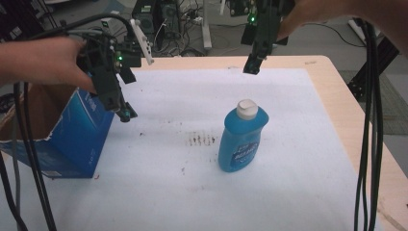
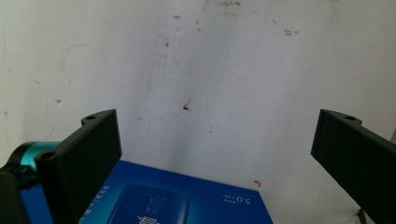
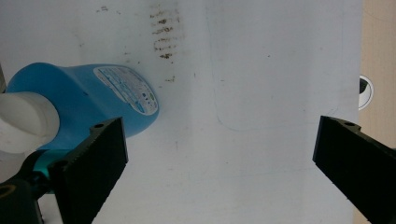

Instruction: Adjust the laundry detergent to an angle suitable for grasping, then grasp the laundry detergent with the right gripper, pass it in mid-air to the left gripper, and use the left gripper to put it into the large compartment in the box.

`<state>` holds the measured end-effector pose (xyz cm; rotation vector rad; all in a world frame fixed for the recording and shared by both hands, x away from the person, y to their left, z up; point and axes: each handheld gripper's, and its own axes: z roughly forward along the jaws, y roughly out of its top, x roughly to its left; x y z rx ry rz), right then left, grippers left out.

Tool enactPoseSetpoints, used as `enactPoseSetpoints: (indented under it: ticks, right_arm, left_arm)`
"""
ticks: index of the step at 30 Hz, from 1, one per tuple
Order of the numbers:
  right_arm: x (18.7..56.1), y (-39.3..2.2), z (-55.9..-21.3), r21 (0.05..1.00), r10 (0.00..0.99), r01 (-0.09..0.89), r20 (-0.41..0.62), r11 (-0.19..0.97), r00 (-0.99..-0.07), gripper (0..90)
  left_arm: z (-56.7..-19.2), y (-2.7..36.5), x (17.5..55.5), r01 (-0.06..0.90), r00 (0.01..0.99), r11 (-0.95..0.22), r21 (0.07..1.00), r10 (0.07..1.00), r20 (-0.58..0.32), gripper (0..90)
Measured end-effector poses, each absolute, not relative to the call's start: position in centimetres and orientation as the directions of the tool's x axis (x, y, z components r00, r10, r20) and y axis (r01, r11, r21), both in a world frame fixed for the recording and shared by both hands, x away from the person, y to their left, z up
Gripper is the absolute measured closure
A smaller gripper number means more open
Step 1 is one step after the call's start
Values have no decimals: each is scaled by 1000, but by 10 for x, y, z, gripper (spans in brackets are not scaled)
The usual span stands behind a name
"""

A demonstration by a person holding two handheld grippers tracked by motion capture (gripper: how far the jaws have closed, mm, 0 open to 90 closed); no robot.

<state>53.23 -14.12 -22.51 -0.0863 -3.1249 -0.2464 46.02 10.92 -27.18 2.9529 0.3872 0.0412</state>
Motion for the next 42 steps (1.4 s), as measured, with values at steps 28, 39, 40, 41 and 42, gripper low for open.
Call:
enactPoseSetpoints:
  ticks: [28, 39, 40, 41, 42]
  right_arm:
    - [529, -147, -222, 152, 46, 47, 10, 987, -999, 25]
    - [526, -151, -222, 164, 49, 51, 15, 985, -999, 25]
    - [526, -151, -223, 164, 52, 54, 17, 985, -999, 25]
    - [526, -152, -223, 164, 49, 51, 17, 985, -999, 25]
    - [526, -152, -223, 164, 49, 51, 17, 985, -999, 25]
  left_arm:
    - [-266, 107, 454, 270, 961, -948, 170, 276, 18, 16]
    - [-263, 105, 452, 287, 955, -938, 193, 296, 18, 16]
    - [-263, 104, 453, 302, 950, -932, 202, 311, 14, 16]
    - [-263, 104, 453, 302, 950, -932, 202, 311, 14, 16]
    - [-262, 104, 454, 322, 943, -922, 213, 332, 10, 16]
